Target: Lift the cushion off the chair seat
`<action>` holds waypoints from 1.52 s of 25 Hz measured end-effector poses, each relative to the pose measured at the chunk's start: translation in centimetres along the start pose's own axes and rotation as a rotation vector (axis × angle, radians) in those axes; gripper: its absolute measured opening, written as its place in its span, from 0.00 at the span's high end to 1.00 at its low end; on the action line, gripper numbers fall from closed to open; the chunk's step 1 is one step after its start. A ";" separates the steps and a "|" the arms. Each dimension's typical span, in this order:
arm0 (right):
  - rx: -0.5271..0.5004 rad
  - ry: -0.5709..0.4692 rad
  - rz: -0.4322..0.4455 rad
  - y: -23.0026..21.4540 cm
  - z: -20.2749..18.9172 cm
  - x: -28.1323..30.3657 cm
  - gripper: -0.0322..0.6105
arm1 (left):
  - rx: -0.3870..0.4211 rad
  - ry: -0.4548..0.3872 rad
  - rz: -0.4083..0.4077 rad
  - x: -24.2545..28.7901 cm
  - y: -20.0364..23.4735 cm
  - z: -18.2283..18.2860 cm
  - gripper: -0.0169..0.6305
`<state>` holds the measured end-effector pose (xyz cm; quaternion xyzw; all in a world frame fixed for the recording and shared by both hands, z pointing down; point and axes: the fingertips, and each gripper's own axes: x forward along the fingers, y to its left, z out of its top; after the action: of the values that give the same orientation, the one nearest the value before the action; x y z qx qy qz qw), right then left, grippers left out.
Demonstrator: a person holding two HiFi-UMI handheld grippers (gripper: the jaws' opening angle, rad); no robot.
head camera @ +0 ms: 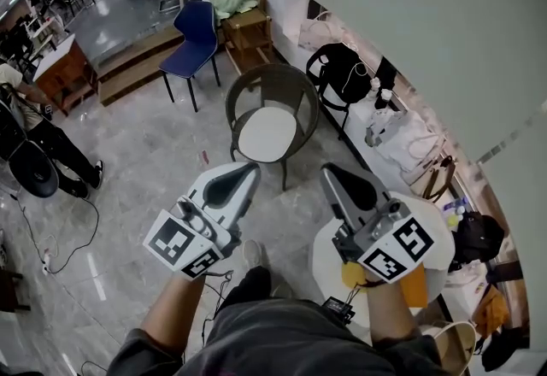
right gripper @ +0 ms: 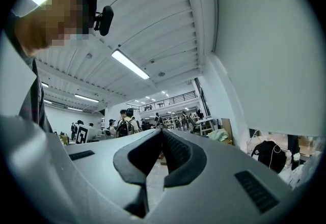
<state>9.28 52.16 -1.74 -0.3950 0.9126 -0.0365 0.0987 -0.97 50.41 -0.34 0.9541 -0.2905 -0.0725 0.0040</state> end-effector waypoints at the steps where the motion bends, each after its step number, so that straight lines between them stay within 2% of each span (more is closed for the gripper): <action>1: -0.001 0.001 -0.001 -0.4 -0.1 0.4 0.93 | -0.002 -0.002 0.000 0.3 0.6 -0.1 0.96; 12: 0.008 0.021 -0.026 -5.5 -1.3 9.2 0.93 | -0.025 0.005 -0.014 3.8 10.3 -0.6 0.96; 23: 0.007 0.039 -0.061 -10.0 -2.7 20.2 0.93 | -0.050 0.019 -0.041 6.4 22.4 -1.1 0.96; 31: 0.020 0.048 -0.089 -12.3 -4.0 24.7 0.93 | -0.056 0.030 -0.063 7.9 27.5 -1.5 0.96; 38: 0.041 0.063 -0.103 -16.3 -5.1 27.3 0.93 | -0.064 0.060 -0.071 11.1 31.0 -2.9 0.96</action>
<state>1.63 21.04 1.48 -0.4378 0.8929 -0.0726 0.0762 -8.58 18.39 2.59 0.9649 -0.2539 -0.0530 0.0405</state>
